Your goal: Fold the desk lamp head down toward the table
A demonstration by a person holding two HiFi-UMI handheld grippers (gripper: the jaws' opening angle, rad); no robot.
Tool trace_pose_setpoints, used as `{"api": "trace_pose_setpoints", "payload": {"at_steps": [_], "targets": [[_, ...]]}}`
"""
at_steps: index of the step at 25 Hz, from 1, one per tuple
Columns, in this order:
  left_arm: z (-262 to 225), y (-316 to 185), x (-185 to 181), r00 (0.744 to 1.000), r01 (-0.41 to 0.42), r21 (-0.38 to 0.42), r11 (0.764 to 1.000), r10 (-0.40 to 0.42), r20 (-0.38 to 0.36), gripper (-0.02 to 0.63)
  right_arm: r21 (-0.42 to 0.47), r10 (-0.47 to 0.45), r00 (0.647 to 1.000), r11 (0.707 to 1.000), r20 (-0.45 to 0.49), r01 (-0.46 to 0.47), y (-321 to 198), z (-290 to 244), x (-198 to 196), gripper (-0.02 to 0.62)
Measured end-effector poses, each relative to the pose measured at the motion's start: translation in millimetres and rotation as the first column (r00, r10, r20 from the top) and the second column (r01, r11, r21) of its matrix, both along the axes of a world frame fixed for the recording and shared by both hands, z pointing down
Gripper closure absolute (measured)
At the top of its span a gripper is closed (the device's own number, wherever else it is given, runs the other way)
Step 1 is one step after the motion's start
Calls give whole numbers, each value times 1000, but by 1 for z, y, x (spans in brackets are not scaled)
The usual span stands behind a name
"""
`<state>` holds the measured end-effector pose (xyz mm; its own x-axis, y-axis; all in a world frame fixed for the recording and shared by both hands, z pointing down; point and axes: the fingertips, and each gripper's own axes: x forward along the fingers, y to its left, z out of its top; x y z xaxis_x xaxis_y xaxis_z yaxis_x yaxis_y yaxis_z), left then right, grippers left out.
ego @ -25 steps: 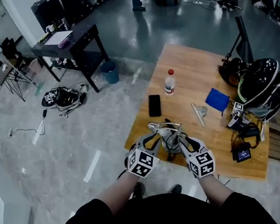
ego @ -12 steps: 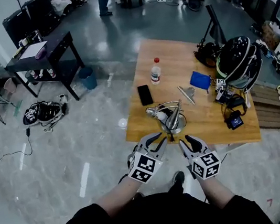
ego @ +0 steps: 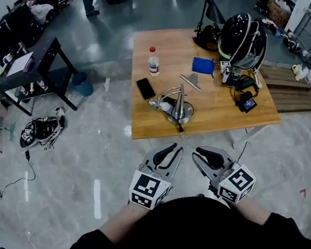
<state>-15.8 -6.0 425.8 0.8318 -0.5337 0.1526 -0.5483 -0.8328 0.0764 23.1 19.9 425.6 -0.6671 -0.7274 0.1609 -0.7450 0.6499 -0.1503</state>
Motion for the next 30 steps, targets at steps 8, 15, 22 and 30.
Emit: {"api": "trace_pose_setpoints", "payload": {"at_steps": [8,15,22,30], "targets": [[-34,40,27,996,-25,29,999,27,-82,597,92,-63,997,994,41,60,27,-37,23,588],[-37,56,32,996,-4,24,1000,6,-88,597,87,-104,993,991,59,98,37,-36,25,589],[-37,70,34,996,9,16,1000,-8,-84,597,74,-132,990,989,54,128,45,-32,22,589],[-38,72,33,997,16,24,1000,-14,-80,597,71,-151,988,986,44,147,48,-33,17,589]]}}
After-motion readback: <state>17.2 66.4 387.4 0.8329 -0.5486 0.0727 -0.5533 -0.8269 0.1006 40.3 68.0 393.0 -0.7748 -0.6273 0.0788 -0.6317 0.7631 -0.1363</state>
